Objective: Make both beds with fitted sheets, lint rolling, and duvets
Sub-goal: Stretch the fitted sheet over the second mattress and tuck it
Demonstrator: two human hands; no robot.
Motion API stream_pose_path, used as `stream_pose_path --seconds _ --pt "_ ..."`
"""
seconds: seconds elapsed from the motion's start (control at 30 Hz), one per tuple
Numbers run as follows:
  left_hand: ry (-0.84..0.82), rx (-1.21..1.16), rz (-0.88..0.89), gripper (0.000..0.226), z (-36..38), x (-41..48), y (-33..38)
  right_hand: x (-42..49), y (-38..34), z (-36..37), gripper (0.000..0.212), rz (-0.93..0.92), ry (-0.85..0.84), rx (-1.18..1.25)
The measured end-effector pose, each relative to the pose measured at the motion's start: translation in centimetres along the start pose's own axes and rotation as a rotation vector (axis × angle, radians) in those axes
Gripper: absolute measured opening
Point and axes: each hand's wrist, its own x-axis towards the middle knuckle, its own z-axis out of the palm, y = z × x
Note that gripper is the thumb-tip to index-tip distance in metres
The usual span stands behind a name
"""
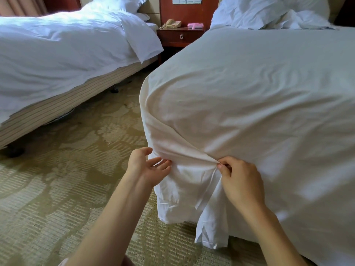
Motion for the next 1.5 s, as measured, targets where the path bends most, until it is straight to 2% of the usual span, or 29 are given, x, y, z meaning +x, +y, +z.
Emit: stream_pose_path --seconds 0.23,0.4,0.47,0.57,0.7,0.8,0.97,1.0,1.07,1.17,1.37,1.5 --pt "-0.016 -0.015 -0.030 0.071 0.5 0.2 -0.3 -0.2 0.0 0.2 0.019 -0.033 0.038 -0.053" --pt "-0.032 -0.133 -0.017 0.072 0.9 0.2 -1.3 -0.3 -0.3 0.1 0.019 -0.028 0.066 -0.128" --pt "-0.033 -0.106 -0.013 0.073 0.7 0.7 -1.7 -0.4 -0.3 0.3 0.019 -0.017 0.100 -0.124" --pt "-0.033 -0.048 -0.023 0.074 0.1 1.4 -1.5 -0.7 0.2 1.6 0.031 -0.041 0.187 -0.075" --pt "-0.117 0.003 -0.044 0.091 -0.3 1.2 -1.2 -1.0 1.0 3.0 0.040 -0.158 0.311 -0.077" --pt "-0.172 0.069 -0.028 0.110 -0.1 0.9 -1.5 -1.1 1.8 3.3 0.031 -0.261 0.357 -0.185" --pt "-0.155 0.128 -0.085 0.116 0.2 1.5 -1.7 -1.2 3.8 3.4 0.014 -0.419 0.346 -0.348" --pt "-0.169 0.160 -0.102 0.117 0.2 1.7 -1.8 -1.1 4.0 3.4 0.017 -0.423 0.344 -0.369" --pt "-0.231 0.207 -0.170 0.119 0.4 1.9 -1.8 -1.1 4.0 3.5 0.027 -0.402 0.343 -0.355" --pt "-0.283 0.248 -0.226 0.123 1.0 1.9 -2.2 -1.2 3.3 3.6 0.029 -0.306 0.351 -0.273" --pt "-0.268 0.376 -0.137 0.119 1.5 2.0 -3.4 -0.8 2.2 3.1 0.038 -0.136 0.298 -0.184" --pt "-0.237 0.332 -0.120 0.117 2.1 1.8 -3.8 -0.8 1.6 2.9 0.038 -0.079 0.288 -0.168"
